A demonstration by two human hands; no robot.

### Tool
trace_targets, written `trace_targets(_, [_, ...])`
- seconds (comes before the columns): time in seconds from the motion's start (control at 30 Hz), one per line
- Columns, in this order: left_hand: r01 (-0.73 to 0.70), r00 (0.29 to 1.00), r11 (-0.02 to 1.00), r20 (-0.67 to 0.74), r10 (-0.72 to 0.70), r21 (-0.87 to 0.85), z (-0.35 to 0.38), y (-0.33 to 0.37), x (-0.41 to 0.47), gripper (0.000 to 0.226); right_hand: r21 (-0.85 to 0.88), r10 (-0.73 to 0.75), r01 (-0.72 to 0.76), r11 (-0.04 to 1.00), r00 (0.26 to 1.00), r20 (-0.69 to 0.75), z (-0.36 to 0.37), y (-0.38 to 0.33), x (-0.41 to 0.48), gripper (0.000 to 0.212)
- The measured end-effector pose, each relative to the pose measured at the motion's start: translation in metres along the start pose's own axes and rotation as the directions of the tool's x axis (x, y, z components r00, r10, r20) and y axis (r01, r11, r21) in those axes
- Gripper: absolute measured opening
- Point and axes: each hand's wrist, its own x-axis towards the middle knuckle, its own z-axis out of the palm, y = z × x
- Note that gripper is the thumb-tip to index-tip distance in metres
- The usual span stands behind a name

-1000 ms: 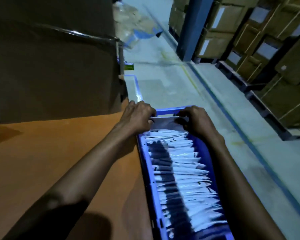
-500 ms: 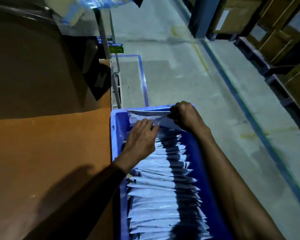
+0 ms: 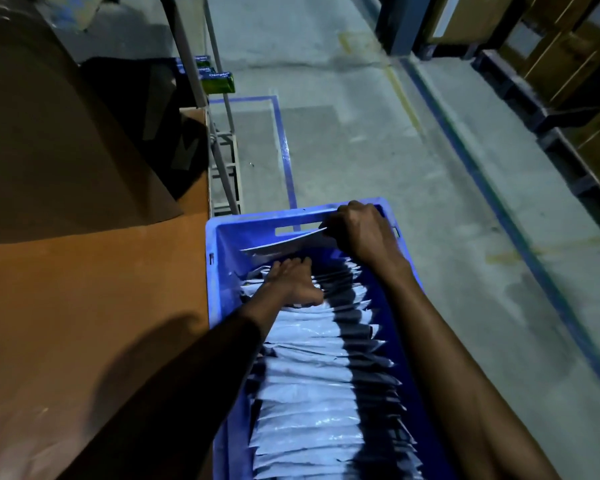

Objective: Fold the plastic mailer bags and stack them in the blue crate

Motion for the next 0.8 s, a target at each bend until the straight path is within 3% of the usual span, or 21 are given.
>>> trace_targets(0.1, [0.027,0.998,0.999,0.059,-0.026,-0.025,0.0,-0.001,-0.002,0.087,0.038,0.015,-0.014,0.999,1.0,-0.002,-0.003,-0.004,-0.005,0.003])
trace_targets(0.2, [0.023,0.993,0.997,0.119,-0.013,-0.076,-0.001,-0.001,-0.011,0.099,0.03,0.108,-0.112,0.993,0.99,0.094,0.011,-0.001,-0.006,0.01])
trace_targets(0.27, [0.0,0.996,0.994,0.093,0.01,-0.11,-0.001,-0.003,-0.018,0.08,0.04,0.188,-0.196,0.98,0.97,0.156,0.025,0.001,-0.01,0.016])
trace_targets(0.33, [-0.014,0.998,0.989,0.055,0.022,-0.15,0.0,-0.006,-0.022,0.064,-0.035,0.195,-0.192,0.981,0.965,0.176,0.041,-0.002,-0.021,0.013])
trace_targets(0.53, [-0.056,0.997,0.994,0.052,0.061,-0.092,-0.004,-0.006,-0.029,0.072,-0.012,0.246,-0.247,0.969,0.967,-0.069,0.076,-0.014,-0.043,0.027])
trace_targets(0.6, [-0.062,0.997,0.997,-0.041,0.06,-0.044,-0.003,-0.007,-0.031,0.07,0.004,0.305,-0.308,0.952,0.943,-0.129,0.077,-0.018,-0.046,0.035])
trace_targets(0.7, [-0.05,0.958,0.997,-0.279,0.062,0.05,-0.001,-0.005,-0.035,0.049,0.075,0.357,-0.349,0.934,0.917,-0.177,0.072,-0.021,-0.055,0.04])
trace_targets(0.8, [0.028,0.906,1.0,-0.423,-0.022,0.006,0.006,-0.004,-0.043,0.037,0.117,0.349,-0.334,0.935,0.927,-0.138,0.074,-0.026,-0.069,0.052])
